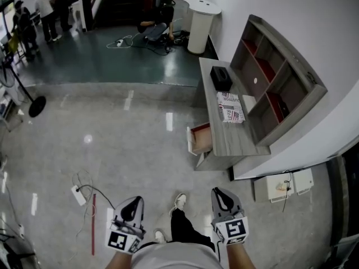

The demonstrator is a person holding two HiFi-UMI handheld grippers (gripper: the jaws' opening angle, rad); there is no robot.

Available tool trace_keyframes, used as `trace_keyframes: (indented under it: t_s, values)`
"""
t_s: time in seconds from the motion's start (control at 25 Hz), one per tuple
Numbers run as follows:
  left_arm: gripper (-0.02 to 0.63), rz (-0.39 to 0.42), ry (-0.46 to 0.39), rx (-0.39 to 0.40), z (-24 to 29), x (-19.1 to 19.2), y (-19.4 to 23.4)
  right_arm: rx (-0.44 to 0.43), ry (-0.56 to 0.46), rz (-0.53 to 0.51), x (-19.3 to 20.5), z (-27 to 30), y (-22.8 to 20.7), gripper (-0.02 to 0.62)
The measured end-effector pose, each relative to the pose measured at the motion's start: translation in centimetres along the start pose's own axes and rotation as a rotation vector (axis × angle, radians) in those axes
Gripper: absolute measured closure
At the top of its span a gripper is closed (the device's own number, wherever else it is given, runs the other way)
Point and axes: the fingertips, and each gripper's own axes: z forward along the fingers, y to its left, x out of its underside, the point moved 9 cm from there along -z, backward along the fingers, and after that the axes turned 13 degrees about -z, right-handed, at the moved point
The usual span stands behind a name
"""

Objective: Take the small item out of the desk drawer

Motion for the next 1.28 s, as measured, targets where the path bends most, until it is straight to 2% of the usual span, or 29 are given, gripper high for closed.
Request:
trace_keyframes:
  t_s: [0.36,0.44,0.68,0.92,1.0,1.12,1.28]
  values:
    - [0.588,0.073,0.043,0.028,16.8,-2.3,2.4,-0.062,0.015,0.056,2.1,13.7,-10.0,0.571]
    - [0.588,0.071,0.064,0.024,20.2,-2.9,2.5,-0.079,0.036,0.072,2.8,16.4,-12.3,0.541]
    - [0.588,0.086,0.098,-0.011,26.8,-3.6,3.3,-0.112,0.079,0.064,5.3,23.1,-17.4,0.514]
    - [0.588,0.064,0.108,-0.040,29.9,-3.7,5.7,-0.137,0.165,0.070,7.1,27.6,-18.6,0.477]
    - [0.588,0.041,0.115,-0.035,30.9,-3.4,7.3,-0.147,0.208,0.106,7.6,29.3,-18.1,0.464]
    - [0.588,-0.012,0.127,0.002,32.9,-2.5,9.7,-0.153,0.277,0.208,9.2,32.3,-17.2,0.438]
    - [0.588,-0.042,0.175,0.054,36.0,-1.4,13.7,-0.111,0.394,0.210,11.7,37.4,-15.7,0.386]
